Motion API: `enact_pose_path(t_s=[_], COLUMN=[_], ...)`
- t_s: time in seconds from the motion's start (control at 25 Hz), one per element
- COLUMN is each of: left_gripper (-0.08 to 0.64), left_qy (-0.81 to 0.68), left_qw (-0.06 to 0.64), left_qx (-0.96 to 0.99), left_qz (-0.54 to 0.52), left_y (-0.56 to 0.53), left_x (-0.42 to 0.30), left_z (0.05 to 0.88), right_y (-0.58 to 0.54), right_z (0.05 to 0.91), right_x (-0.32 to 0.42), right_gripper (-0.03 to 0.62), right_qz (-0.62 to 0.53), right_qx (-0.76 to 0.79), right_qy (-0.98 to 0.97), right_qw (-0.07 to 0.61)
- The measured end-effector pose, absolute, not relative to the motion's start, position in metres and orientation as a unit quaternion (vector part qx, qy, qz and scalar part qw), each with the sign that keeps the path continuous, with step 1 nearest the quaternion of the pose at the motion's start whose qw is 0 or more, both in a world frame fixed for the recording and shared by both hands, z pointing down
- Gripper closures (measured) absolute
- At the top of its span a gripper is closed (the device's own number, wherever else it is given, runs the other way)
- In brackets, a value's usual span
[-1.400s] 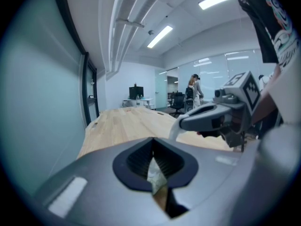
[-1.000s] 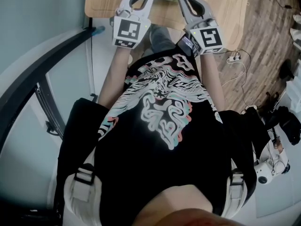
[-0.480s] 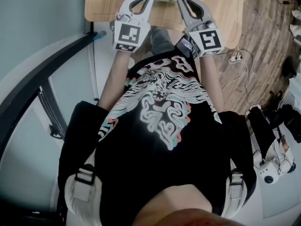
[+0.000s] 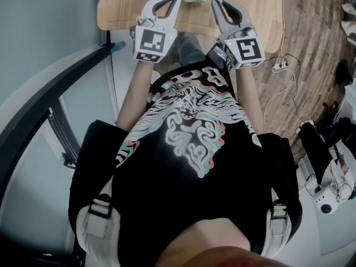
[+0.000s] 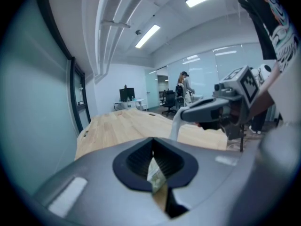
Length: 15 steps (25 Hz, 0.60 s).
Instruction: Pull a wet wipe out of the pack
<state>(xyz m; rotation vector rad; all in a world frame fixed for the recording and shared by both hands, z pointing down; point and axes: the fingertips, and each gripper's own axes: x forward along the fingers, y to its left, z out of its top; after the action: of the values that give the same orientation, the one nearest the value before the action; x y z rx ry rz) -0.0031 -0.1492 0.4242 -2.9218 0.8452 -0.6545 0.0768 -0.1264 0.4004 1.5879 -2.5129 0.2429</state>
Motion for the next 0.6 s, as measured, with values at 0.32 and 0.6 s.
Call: enact_pose_path(t_s=[0.32, 0.6], left_gripper=[0.568, 0.568], left_qy=[0.228, 0.203], left_qw=[0.019, 0.022], left_qx=[-0.95, -0.956], left_qz=[-0.211, -0.209], left_y=[-0.144, -0.14], left_x=[0.032, 0.057], left_z=[0.429, 0.432], right_y=[-0.114, -0.105], right_z=[0.408, 0.412], right_x=[0.112, 0.137], right_gripper=[0.581, 0.581], right_qz=[0.09, 0.097], right_qx=[0.569, 0.592], right_qy=[-0.814, -0.796], right_qw=[0.078, 0.083])
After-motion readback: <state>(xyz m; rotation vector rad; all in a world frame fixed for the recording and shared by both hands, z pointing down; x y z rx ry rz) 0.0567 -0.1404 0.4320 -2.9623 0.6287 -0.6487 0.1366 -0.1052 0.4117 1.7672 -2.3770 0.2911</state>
